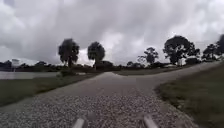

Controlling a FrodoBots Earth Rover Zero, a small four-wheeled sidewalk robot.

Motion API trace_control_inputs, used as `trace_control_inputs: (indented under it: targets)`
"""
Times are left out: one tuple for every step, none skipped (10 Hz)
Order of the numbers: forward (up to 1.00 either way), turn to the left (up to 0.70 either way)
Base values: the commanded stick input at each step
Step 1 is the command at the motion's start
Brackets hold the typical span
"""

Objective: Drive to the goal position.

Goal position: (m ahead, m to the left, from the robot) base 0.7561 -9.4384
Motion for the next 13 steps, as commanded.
trace_control_inputs:
  targets:
    - [0.7,-0.35]
    - [0.7,-0.27]
    - [0.7,-0.08]
    - [0.7,0.0]
    - [0.7,0.0]
    - [0.7,-0.03]
    - [0.7,-0.14]
    - [0.7,-0.35]
    - [0.7,-0.27]
    - [0.7,0.0]
    - [0.7,0.0]
    - [0.7,0.0]
    - [0.7,0.0]
